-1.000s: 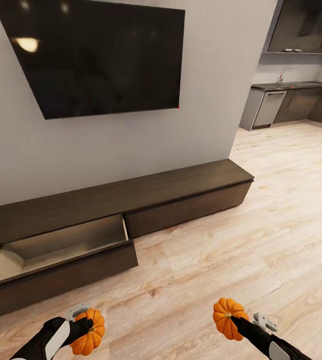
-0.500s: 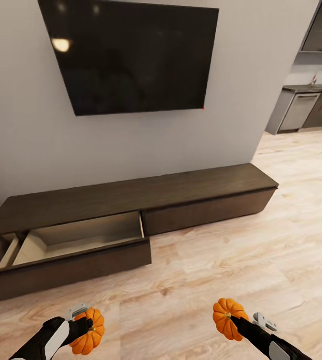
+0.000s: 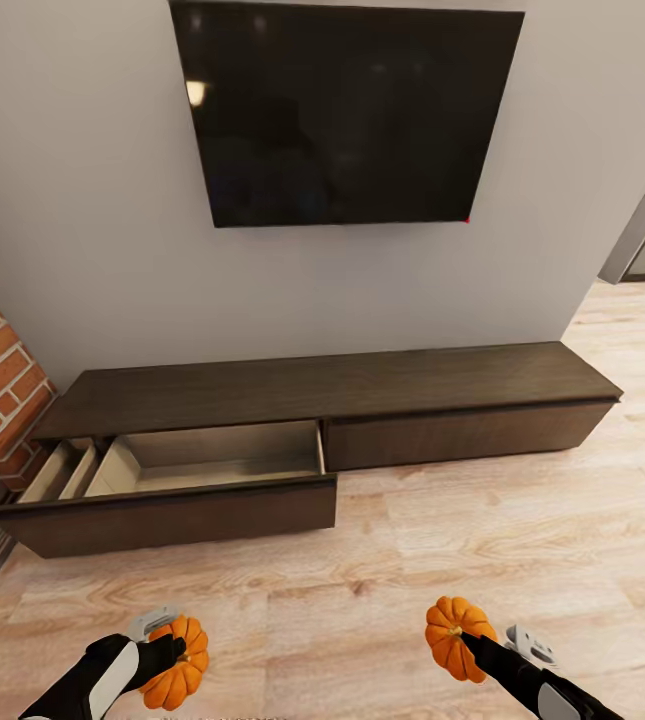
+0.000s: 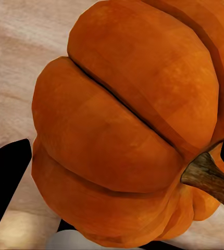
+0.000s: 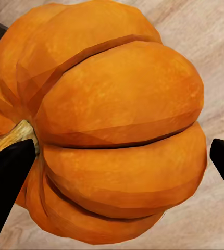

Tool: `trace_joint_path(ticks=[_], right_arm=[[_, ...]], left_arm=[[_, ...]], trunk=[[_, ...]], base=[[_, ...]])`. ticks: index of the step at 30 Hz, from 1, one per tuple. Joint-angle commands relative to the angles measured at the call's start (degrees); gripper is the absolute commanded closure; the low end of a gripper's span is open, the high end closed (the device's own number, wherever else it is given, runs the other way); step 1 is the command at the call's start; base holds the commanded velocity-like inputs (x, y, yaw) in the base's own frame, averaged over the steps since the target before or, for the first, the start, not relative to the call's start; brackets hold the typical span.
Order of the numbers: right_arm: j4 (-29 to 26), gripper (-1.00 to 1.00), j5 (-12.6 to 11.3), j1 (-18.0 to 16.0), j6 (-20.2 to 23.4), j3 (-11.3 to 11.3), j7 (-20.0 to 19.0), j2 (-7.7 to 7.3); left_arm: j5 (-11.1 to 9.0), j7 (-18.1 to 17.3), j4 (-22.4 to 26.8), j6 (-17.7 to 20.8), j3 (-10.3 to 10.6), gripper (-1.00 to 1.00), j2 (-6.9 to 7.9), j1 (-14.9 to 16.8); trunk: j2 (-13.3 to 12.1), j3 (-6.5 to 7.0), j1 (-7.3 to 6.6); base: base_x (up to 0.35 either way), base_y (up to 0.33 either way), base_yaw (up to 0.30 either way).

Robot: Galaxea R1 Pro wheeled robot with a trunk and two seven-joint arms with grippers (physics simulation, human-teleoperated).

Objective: Place each of the two pumpkins and all three candles from the living room inside a cabinet in the living room (use any cabinet), then make sure every cabinet is closed, and position the cauldron so it is next to a table in the living room.

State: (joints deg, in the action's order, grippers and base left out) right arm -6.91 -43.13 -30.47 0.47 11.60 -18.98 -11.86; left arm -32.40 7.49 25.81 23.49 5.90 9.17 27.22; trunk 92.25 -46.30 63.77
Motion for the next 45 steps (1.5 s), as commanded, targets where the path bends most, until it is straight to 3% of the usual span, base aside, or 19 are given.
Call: trace_joint_path(ticks=[1,7,21,31,38,45], right_arm=[[-0.03,1.00,-0.65,-0.03,0.06,0.45,-0.23,-0.03],[-0.03,1.00,-0.72,-0.03,0.06,2.14,-0.47,-0.09],[-0.03,1.00,-0.73,-0.03,-0.03,2.37,-0.67,-0.09],[-0.03,1.00,-0.73,-0.03,-0.05,2.37,-0.67,-0.09],[-0.03,1.00,-0.73,-0.03,-0.06,2.37,-0.69,-0.09],[-0.05,1.00,-0.73,-0.03,-0.11,2.37,-0.72,-0.09]], left_arm=[[-0.58,0.51,0.12,0.17,0.43,1.00,0.06,0.03],[-0.48,0.51,0.12,0.21,0.43,1.00,0.13,0.03],[-0.47,0.50,0.12,0.22,0.43,1.00,0.15,-0.06],[-0.47,0.45,0.12,0.16,0.43,1.00,0.15,-0.06],[-0.60,0.45,0.16,0.20,0.43,1.00,0.11,-0.06],[-0.79,0.47,0.27,0.26,0.37,1.00,0.04,-0.06]], trunk=[[0.02,-0.04,-0.01],[0.02,-0.04,-0.01],[0.02,-0.04,-0.01],[0.02,-0.04,-0.01],[0.02,-0.04,-0.01],[-2.78,1.22,-1.54]], base=[[0.056,0.055,0.288],[0.156,0.172,0.288],[0.062,0.296,0.079],[0.052,0.309,-0.232],[0.089,0.078,-0.279],[0.004,0.003,-0.124]])
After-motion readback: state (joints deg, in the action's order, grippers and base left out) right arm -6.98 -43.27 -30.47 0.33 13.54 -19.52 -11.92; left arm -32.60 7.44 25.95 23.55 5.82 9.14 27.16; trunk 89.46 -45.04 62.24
